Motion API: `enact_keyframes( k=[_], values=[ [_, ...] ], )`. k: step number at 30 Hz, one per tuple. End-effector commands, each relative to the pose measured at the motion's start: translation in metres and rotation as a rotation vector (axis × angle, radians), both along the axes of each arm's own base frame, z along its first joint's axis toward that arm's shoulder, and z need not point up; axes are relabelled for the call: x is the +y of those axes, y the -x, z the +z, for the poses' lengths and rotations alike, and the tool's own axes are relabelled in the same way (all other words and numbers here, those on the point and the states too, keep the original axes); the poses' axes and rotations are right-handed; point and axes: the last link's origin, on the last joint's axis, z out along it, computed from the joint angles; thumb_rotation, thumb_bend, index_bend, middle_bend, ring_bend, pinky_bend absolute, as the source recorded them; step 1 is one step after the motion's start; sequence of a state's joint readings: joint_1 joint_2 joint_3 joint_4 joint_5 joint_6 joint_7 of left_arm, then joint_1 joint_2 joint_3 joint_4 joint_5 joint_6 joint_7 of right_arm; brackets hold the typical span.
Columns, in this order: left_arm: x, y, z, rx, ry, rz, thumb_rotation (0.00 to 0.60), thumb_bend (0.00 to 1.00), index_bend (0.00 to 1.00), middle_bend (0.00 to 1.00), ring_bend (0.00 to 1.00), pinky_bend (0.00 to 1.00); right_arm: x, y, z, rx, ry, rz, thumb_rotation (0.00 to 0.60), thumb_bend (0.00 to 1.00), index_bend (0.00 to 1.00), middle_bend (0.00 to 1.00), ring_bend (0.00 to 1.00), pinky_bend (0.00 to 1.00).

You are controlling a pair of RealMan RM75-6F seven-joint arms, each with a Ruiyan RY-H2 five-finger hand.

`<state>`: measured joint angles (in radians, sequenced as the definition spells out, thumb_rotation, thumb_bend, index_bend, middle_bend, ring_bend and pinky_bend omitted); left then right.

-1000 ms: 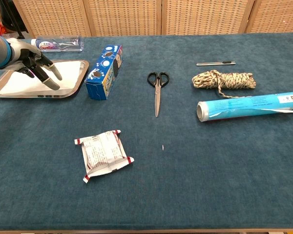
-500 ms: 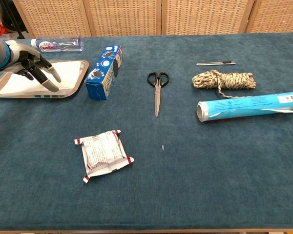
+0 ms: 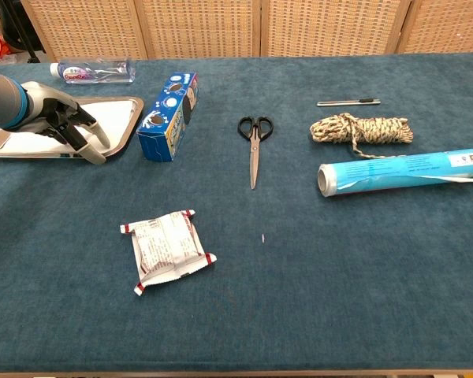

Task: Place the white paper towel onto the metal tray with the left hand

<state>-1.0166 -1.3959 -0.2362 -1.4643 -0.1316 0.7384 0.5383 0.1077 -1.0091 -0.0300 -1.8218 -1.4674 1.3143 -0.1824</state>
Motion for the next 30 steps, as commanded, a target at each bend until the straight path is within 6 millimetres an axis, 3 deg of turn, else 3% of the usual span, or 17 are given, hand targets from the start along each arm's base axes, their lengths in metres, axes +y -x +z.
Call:
enact_keyframes(
  k=[1,8,19,30],
  values=[
    [-0.001,-0.001,-0.001,-0.005,0.002,-0.005,0.600,0.25,0.34,0.06,0.00,0.03,0.000,0.000,0.000,0.000,0.000,0.000,0.600,0.00,0.10,0.00,0.00,0.00],
    [-0.001,-0.005,0.001,-0.019,-0.011,-0.015,0.600,0.24,0.34,0.06,0.00,0.03,0.000,0.000,0.000,0.000,0.001,0.001,0.600,0.00,0.10,0.00,0.00,0.00],
    [0.001,-0.015,0.021,-0.013,-0.063,-0.063,0.600,0.25,0.34,0.07,0.00,0.03,0.001,-0.001,-0.001,0.002,-0.001,0.006,0.600,0.00,0.10,0.00,0.00,0.00],
    [-0.008,-0.012,0.034,0.061,-0.041,-0.088,0.600,0.25,0.34,0.08,0.00,0.04,0.001,0.000,-0.001,0.001,0.001,0.005,0.600,0.00,0.10,0.00,0.00,0.00]
  ],
)
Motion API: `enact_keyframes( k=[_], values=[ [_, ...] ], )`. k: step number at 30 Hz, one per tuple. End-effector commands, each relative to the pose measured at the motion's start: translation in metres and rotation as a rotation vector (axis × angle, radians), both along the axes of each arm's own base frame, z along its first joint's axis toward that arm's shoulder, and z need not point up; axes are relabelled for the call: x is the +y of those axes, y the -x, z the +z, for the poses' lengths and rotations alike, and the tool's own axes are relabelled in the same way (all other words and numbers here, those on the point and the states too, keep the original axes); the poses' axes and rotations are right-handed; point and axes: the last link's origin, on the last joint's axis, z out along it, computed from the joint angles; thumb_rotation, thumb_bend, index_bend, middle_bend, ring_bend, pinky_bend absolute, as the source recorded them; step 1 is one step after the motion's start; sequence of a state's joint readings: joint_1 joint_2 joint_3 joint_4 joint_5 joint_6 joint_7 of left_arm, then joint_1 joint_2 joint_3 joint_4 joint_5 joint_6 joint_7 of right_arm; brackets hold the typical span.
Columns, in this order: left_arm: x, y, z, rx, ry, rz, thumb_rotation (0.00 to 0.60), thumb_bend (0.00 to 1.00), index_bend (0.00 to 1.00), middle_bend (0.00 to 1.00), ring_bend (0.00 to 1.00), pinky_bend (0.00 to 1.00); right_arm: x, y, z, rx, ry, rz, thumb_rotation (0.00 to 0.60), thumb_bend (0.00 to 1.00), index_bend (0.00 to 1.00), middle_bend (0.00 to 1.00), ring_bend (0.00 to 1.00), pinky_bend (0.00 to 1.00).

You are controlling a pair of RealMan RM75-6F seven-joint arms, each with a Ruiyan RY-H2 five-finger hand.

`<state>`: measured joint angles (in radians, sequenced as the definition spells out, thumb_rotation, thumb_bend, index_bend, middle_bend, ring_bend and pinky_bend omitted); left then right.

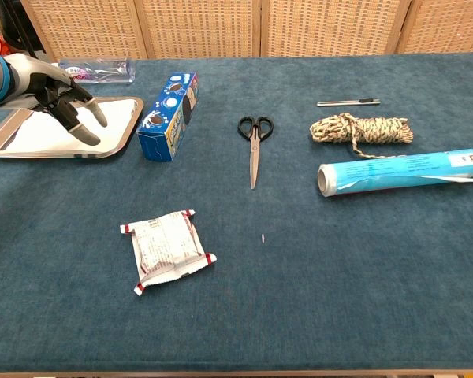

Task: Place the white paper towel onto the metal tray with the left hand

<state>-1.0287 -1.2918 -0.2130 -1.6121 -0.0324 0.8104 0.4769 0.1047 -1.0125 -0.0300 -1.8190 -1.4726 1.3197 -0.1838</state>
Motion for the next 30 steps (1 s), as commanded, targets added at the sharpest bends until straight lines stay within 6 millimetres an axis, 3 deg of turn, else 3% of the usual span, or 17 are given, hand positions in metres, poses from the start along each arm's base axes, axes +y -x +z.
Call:
enact_keyframes(
  k=[1,10,30],
  values=[
    [-0.001,0.004,0.009,0.045,-0.010,-0.001,0.600,0.25,0.34,0.08,0.00,0.04,0.000,0.000,-0.001,0.001,-0.004,0.002,0.600,0.00,0.10,0.00,0.00,0.00],
    [-0.005,0.027,0.025,0.097,-0.010,0.037,0.600,0.25,0.34,0.09,0.01,0.05,0.001,-0.002,-0.002,0.003,-0.009,0.006,0.600,0.00,0.10,0.00,0.00,0.00],
    [0.003,0.065,0.036,0.095,-0.057,0.072,0.600,0.24,0.34,0.11,0.02,0.05,0.002,-0.003,-0.004,0.011,-0.014,0.010,0.600,0.00,0.10,0.00,0.00,0.00]
  ],
)
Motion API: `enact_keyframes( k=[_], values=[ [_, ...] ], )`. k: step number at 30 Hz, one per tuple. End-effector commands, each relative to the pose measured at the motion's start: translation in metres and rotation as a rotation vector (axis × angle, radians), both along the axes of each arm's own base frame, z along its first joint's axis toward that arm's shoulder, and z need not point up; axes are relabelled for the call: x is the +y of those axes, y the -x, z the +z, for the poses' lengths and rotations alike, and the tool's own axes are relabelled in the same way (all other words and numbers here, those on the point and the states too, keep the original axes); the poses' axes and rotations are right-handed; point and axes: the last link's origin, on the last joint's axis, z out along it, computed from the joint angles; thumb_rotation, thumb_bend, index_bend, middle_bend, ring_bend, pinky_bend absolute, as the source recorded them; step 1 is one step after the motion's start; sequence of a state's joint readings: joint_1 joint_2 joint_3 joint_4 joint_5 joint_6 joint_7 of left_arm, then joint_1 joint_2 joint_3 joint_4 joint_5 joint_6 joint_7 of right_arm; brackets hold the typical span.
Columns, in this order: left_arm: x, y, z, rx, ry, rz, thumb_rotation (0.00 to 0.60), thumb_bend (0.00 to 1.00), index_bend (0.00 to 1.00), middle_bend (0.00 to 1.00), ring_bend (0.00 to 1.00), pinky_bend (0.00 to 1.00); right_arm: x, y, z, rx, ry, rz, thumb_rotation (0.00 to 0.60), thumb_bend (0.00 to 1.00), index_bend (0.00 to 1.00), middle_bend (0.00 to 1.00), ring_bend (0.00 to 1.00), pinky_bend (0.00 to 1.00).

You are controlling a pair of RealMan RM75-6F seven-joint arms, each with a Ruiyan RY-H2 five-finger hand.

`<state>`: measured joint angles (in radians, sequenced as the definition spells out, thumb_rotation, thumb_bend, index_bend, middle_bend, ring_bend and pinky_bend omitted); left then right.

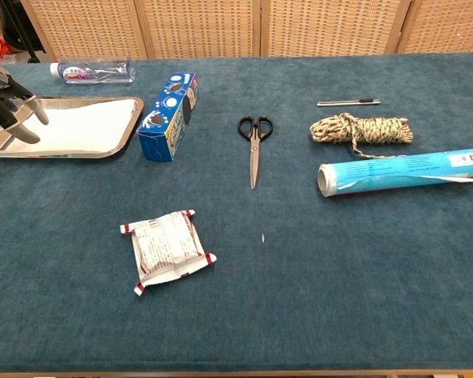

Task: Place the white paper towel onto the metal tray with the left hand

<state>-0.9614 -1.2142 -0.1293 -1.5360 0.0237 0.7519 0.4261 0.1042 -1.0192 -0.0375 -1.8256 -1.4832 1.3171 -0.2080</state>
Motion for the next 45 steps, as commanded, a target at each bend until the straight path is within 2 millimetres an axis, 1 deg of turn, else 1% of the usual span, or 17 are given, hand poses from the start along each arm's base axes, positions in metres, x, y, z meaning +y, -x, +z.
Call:
enact_keyframes(
  k=[1,7,12,16,28,45],
  values=[
    [0.002,0.006,-0.002,0.001,-0.003,0.008,0.600,0.24,0.34,0.11,0.02,0.05,0.000,0.000,0.000,0.000,0.002,0.000,0.600,0.00,0.10,0.00,0.00,0.00],
    [0.006,0.023,-0.010,0.012,-0.011,0.041,0.600,0.24,0.34,0.11,0.02,0.05,-0.001,0.001,0.000,0.002,0.003,-0.001,0.600,0.00,0.10,0.00,0.00,0.00],
    [0.006,0.027,-0.017,0.002,0.004,0.044,0.600,0.24,0.34,0.12,0.02,0.05,-0.001,0.001,0.000,0.003,0.002,-0.001,0.600,0.00,0.10,0.00,0.00,0.00],
    [0.004,0.028,-0.021,-0.012,0.013,0.041,0.600,0.24,0.34,0.12,0.02,0.05,0.000,0.001,-0.001,0.004,0.000,-0.001,0.600,0.00,0.10,0.00,0.00,0.00],
    [0.005,0.028,-0.025,-0.004,0.020,0.047,0.600,0.24,0.34,0.12,0.02,0.05,0.000,0.000,0.001,0.002,0.006,0.004,0.600,0.00,0.10,0.00,0.00,0.00],
    [0.009,0.025,-0.025,-0.005,0.007,0.043,0.600,0.24,0.34,0.12,0.02,0.05,0.000,0.000,0.000,0.004,0.007,0.005,0.600,0.00,0.10,0.00,0.00,0.00]
  ],
)
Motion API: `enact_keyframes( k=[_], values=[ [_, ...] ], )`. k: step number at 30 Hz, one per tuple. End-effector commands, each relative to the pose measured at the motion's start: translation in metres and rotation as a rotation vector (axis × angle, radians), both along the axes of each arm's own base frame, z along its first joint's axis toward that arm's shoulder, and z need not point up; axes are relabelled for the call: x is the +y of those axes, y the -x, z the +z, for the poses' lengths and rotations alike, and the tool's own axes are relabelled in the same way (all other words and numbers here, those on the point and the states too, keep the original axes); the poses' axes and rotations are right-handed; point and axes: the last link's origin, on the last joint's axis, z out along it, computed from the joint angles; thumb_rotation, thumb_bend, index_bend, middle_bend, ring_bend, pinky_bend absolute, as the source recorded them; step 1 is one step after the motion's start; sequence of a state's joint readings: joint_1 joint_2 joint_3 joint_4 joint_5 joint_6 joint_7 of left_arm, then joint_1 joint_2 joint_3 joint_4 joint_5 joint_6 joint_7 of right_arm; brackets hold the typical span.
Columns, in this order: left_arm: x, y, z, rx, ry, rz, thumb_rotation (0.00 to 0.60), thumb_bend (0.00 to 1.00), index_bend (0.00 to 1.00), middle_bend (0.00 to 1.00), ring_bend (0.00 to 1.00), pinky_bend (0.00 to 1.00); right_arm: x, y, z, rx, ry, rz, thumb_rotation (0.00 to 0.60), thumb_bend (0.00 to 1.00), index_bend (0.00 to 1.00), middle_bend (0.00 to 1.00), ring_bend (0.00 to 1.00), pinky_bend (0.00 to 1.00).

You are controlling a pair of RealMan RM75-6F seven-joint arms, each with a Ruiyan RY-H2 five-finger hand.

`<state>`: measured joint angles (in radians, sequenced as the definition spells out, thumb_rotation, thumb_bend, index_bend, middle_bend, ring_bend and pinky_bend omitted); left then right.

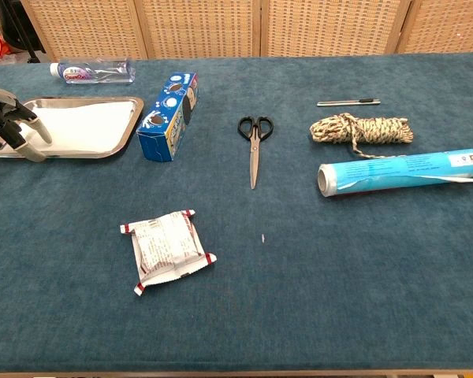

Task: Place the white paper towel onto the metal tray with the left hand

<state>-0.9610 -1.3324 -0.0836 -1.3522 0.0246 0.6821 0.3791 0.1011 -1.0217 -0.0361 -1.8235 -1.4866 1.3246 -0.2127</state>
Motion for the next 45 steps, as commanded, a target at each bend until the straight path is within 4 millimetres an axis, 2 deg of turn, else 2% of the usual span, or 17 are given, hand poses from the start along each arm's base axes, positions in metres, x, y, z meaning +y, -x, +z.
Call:
enact_keyframes(
  k=[1,15,23,27,29,31,34,41,45],
  values=[
    [0.000,-0.001,0.000,0.003,0.000,-0.004,0.600,0.24,0.34,0.12,0.02,0.05,0.000,0.000,0.000,-0.001,0.001,0.000,0.600,0.00,0.10,0.00,0.00,0.00],
    [0.003,-0.007,0.003,-0.020,-0.023,-0.013,0.600,0.24,0.34,0.12,0.02,0.05,0.000,0.000,0.000,-0.002,0.002,0.001,0.600,0.00,0.10,0.00,0.00,0.00],
    [0.005,-0.021,0.015,-0.096,-0.079,-0.043,0.600,0.21,0.34,0.11,0.02,0.05,0.000,0.000,0.001,-0.003,0.002,0.001,0.600,0.00,0.10,0.00,0.00,0.00],
    [0.003,-0.035,0.028,-0.153,-0.135,-0.089,0.600,0.19,0.31,0.07,0.02,0.05,0.000,0.000,0.001,-0.004,0.003,0.000,0.600,0.00,0.10,0.00,0.00,0.00],
    [-0.004,-0.048,0.039,-0.211,-0.189,-0.139,0.600,0.18,0.30,0.04,0.01,0.05,0.000,0.000,0.001,-0.004,0.002,0.000,0.600,0.00,0.10,0.00,0.00,0.00],
    [-0.024,-0.057,0.046,-0.257,-0.227,-0.208,0.600,0.18,0.28,0.03,0.00,0.05,0.000,0.000,0.000,-0.004,-0.001,0.001,0.600,0.00,0.10,0.00,0.00,0.00],
    [-0.053,-0.059,0.050,-0.298,-0.262,-0.286,0.600,0.17,0.25,0.02,0.00,0.05,0.000,0.000,0.000,-0.005,-0.003,0.003,0.600,0.00,0.10,0.00,0.00,0.00],
    [-0.105,-0.049,0.050,-0.301,-0.281,-0.407,0.600,0.16,0.22,0.01,0.00,0.05,0.000,0.000,-0.003,-0.002,-0.011,0.001,0.600,0.00,0.10,0.00,0.00,0.00],
    [-0.134,-0.034,0.049,-0.288,-0.302,-0.424,0.600,0.16,0.22,0.01,0.00,0.05,0.000,-0.001,-0.003,-0.001,-0.013,0.005,0.600,0.00,0.10,0.00,0.00,0.00]
  ],
)
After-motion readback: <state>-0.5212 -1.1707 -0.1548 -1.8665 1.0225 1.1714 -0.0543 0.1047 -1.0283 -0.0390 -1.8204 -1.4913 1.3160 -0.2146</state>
